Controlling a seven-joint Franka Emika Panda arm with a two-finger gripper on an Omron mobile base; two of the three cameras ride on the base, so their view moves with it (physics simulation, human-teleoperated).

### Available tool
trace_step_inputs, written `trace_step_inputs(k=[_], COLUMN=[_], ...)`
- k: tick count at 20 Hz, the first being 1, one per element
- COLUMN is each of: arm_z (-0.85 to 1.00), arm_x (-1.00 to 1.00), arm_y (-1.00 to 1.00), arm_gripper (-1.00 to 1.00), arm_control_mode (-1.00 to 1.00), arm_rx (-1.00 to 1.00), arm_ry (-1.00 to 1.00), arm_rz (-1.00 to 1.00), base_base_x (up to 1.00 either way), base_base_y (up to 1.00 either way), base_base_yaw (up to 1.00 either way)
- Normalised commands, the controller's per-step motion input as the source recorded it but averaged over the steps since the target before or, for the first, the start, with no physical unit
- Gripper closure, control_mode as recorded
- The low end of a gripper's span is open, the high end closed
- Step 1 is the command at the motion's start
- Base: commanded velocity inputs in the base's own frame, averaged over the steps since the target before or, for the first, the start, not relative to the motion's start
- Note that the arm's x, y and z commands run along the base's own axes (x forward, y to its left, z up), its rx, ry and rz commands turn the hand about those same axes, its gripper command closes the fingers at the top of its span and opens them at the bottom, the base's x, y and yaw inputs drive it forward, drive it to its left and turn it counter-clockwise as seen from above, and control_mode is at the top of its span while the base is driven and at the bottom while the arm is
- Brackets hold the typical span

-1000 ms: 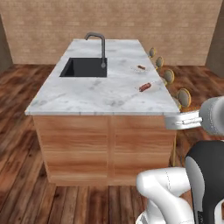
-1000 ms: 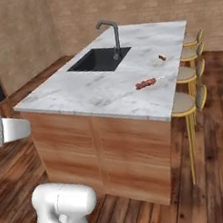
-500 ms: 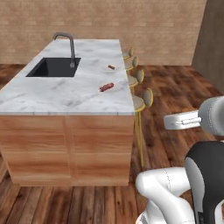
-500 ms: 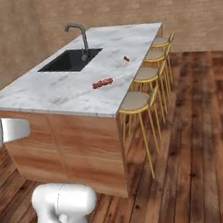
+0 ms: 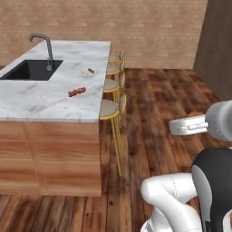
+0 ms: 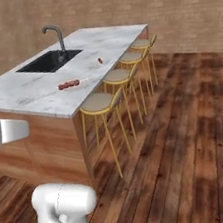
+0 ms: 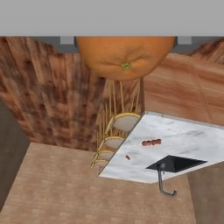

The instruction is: Pick up the orange and tangerine from the fridge and place one fruit on each plate on the dining counter.

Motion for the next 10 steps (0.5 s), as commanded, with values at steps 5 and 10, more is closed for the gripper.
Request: trace_step_inputs(k=[5, 10], arm_z=[0.00, 0.00], arm_x=[0.00, 0.00], arm_y=[0.00, 0.00], arm_gripper=[1.00, 1.00], arm_control_mode=[1.00, 1.00], arm_rx=[0.00, 0.00], arm_ry=[0.00, 0.00], arm_rz=[0.00, 0.00], base_base_x=[0.92, 1.00], base_base_y=[-0.98, -0.74], base_base_yaw=[0.36, 0.53])
